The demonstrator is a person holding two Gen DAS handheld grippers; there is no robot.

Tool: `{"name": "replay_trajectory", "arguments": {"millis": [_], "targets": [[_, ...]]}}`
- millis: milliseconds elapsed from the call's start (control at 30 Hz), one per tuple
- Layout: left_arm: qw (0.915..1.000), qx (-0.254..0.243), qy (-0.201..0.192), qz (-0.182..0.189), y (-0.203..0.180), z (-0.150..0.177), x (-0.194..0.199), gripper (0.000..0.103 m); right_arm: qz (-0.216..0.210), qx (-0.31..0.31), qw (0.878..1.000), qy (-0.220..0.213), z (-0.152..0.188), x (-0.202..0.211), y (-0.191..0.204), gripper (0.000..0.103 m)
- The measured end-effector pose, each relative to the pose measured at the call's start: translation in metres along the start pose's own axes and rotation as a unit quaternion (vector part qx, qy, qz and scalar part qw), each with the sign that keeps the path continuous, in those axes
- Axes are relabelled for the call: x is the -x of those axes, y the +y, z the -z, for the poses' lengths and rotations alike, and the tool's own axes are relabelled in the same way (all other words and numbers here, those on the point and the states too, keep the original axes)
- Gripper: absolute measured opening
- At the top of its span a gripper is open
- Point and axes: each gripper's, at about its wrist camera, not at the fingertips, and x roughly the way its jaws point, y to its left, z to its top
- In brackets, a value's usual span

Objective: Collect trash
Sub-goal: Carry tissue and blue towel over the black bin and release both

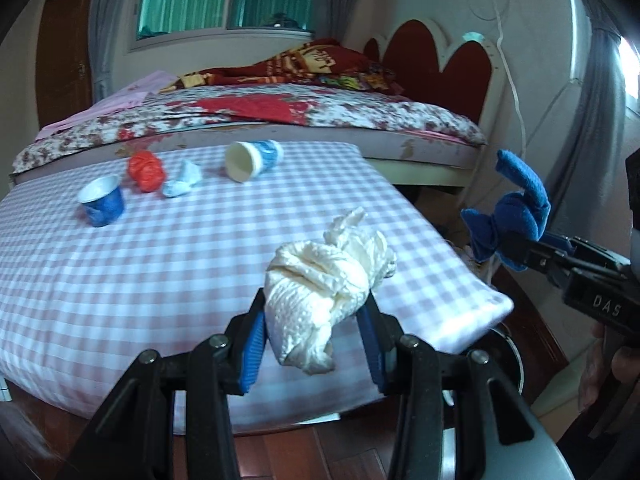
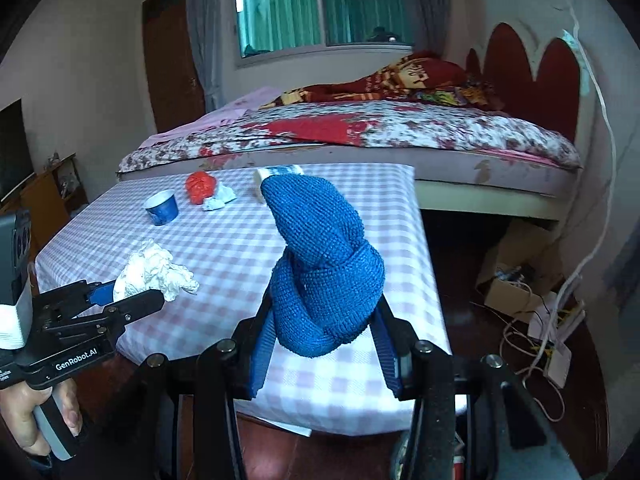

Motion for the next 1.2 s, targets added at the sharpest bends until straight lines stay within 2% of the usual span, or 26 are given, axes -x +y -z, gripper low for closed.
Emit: {"name": "replay_trajectory", "arguments": {"millis": [333,700,1200], "targets": [[0.9975,-0.048,0.011,0.051,-0.070,0.005,-0.009,0.044,0.044,-0.036,0.998,-0.004,0.035,0.037,-0.057,0.047],[0.9913,-0.087,0.031,0.094,-0.130,0.020,-0.018,0.044,0.084,-0.086,0.993,0.009,0.080,0.066,-0.113,0.047],[0.9765,-0.130,0.079,0.152,-0.200,0.062,-0.033,0.044,0.124,-0.117,0.984,0.051,0.136,0.088,-0.163,0.047]]}}
